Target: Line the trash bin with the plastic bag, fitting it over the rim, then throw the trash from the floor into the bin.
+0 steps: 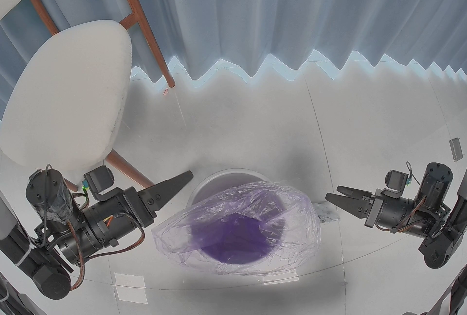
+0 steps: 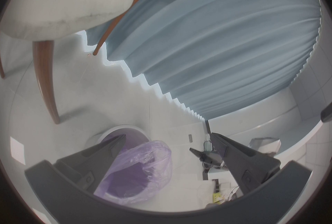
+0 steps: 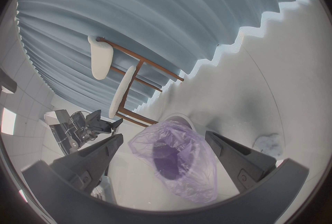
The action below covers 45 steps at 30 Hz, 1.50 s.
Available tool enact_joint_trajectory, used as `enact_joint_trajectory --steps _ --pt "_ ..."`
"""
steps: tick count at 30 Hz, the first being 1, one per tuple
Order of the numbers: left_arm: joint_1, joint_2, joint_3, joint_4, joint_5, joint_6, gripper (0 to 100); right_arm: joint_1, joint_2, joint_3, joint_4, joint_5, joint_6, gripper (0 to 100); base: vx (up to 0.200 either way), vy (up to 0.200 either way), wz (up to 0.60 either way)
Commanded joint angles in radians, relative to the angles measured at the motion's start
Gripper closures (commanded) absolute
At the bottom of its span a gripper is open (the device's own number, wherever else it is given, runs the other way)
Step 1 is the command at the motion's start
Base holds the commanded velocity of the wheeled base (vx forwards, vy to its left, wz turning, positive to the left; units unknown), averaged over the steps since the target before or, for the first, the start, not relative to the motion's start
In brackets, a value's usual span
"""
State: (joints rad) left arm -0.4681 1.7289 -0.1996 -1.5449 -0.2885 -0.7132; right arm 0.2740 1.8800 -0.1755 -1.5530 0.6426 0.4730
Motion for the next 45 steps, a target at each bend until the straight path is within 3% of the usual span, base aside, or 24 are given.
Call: enact_joint_trajectory --steps 1,4,7,11,16,19,31,42,43,45 --pt "-0.009 0.057 0.014 0.0 -0.017 0.09 0 -0.013 0.068 -0.025 -0.018 -0.014 -0.053 0 0.0 0.0 0.0" --pt "0.059 0.08 0.046 0.002 -0.101 0.29 0 -0.012 0.08 -0.018 -0.016 -0.046 -0.066 0 0.0 0.0 0.0" --pt "0.152 0.139 0.009 0.0 -0.216 0.432 0 -0.009 0.074 -0.01 -0.016 -0.046 -0.066 0 0.0 0.0 0.0" --pt "0.212 0.208 -0.072 0.0 -0.282 0.491 0 -0.006 0.065 -0.01 -0.016 -0.046 -0.066 0 0.0 0.0 0.0" --pt "0.221 0.256 -0.103 0.0 -0.379 0.535 0 0.013 0.067 -0.001 -0.016 -0.046 -0.068 0 0.0 0.0 0.0" --pt "0.209 0.282 -0.106 0.002 -0.38 0.574 0 0.016 0.06 -0.001 -0.018 -0.046 -0.068 0 0.0 0.0 0.0" --pt "0.137 0.365 -0.124 0.008 -0.199 0.656 0 0.024 0.048 0.004 -0.016 -0.046 -0.066 0 0.0 0.0 0.0" --pt "0.106 0.399 -0.11 0.009 -0.196 0.681 0 0.025 0.053 0.004 -0.016 -0.046 -0.066 0 0.0 0.0 0.0" --pt "0.105 0.409 -0.116 0.003 -0.192 0.681 100 0.025 0.053 0.002 -0.016 -0.046 -0.066 0 0.0 0.0 0.0" --pt "0.1 0.417 -0.13 0.002 -0.173 0.681 100 0.025 0.053 -0.002 -0.016 -0.046 -0.065 0 0.0 0.0 0.0"
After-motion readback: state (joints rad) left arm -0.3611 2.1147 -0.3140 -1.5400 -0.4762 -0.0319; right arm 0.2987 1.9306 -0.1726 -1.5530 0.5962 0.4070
